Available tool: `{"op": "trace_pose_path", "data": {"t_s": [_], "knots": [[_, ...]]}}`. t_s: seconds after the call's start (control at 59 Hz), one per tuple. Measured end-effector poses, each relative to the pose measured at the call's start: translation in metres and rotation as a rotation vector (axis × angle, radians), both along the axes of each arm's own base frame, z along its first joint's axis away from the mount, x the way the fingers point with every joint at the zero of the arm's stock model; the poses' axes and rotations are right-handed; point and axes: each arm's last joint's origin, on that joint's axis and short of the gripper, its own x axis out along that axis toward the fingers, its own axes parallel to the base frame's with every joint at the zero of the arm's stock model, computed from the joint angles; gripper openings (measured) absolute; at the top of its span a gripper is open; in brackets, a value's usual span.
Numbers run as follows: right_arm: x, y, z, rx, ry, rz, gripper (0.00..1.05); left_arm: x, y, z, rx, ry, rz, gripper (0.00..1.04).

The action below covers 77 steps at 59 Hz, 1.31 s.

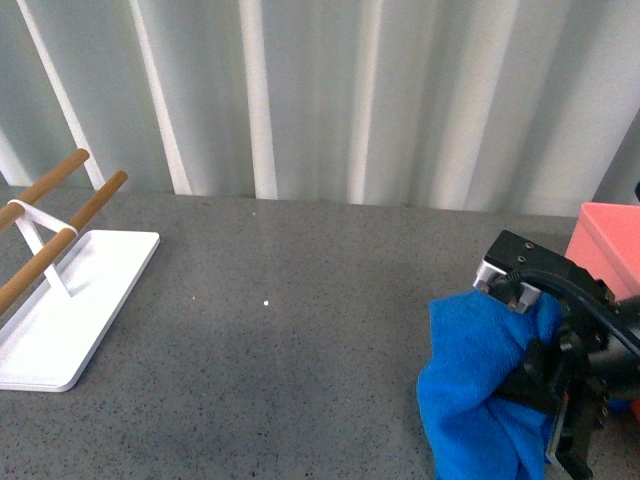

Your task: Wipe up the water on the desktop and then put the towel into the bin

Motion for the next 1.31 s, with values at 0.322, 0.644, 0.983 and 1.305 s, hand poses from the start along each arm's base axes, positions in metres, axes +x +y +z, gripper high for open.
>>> {"op": "trace_pose_path", "data": {"t_s": [0.322, 0.644, 0.983, 1.305], "knots": [[0.058, 0.033, -0.016, -0.251, -0.035, 0.015, 0.04, 0.0, 0.0, 0.0, 0.0, 0.0, 0.0, 0.98], [0.091, 0.115, -0.008, -0.205, -0.094, 0.127, 0.04, 0.0, 0.0, 0.0, 0.0, 0.0, 0.0, 0.98], [0.092, 0.189, -0.001, -0.065, -0.094, 0.232, 0.04, 0.0, 0.0, 0.0, 0.0, 0.0, 0.0, 0.98], [0.057, 0.196, 0.017, 0.067, -0.076, 0.259, 0.04, 0.0, 0.0, 0.0, 0.0, 0.0, 0.0, 0.98]]}}
